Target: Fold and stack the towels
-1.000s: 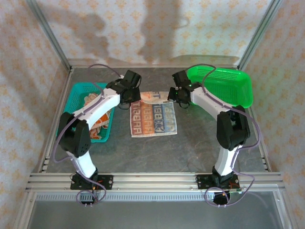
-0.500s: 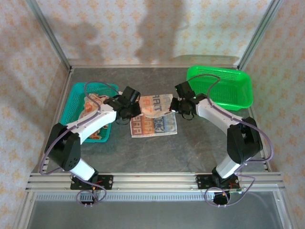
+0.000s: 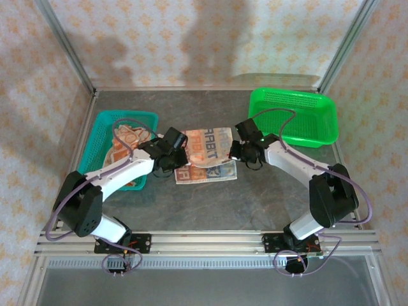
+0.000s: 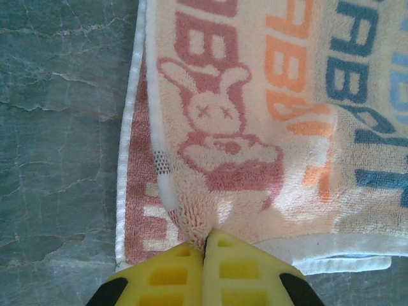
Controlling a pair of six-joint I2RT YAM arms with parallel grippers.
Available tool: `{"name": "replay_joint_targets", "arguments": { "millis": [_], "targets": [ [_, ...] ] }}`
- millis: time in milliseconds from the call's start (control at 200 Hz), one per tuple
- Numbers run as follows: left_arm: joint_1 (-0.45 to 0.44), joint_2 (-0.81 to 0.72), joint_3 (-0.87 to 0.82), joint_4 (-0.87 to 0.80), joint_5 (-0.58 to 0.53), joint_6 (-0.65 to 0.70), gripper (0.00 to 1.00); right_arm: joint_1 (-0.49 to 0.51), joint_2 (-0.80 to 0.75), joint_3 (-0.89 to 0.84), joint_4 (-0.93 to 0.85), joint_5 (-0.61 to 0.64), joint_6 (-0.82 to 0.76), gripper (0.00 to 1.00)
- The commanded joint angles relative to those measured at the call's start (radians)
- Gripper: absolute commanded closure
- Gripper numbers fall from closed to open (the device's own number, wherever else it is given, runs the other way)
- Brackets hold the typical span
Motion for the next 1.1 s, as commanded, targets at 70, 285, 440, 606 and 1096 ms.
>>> {"name": "replay_joint_targets", "arguments": {
  "millis": [70, 285, 440, 606, 1096],
  "targets": [
    [-0.002, -0.057, -0.026, -0.023, -0.010, -0.008, 1.00, 0.030, -0.073, -0.032, -0.030, 0.003, 0.028, 1.00],
    [-0.005, -0.082, -0.069, -0.007, 0.016, -0.015, 1.00, 0.036, -0.092, -0.090, -0.019, 0.005, 0.046, 1.00],
    [-0.016, -0.075, -0.109, 0.020, 0.036, -0.030, 1.00, 0.037, -0.078, -0.134, 0.013, 0.003, 0.049, 1.00],
    [-0.023, -0.052, -0.148, 0.051, 0.047, -0.043, 1.00, 0.043, -0.054, -0.165, 0.038, 0.006, 0.056, 1.00],
    [-0.030, 0.038, -0.192, 0.108, 0.033, -0.044, 1.00, 0.071, 0.012, -0.211, 0.083, 0.013, 0.055, 1.00]
  ]
}}
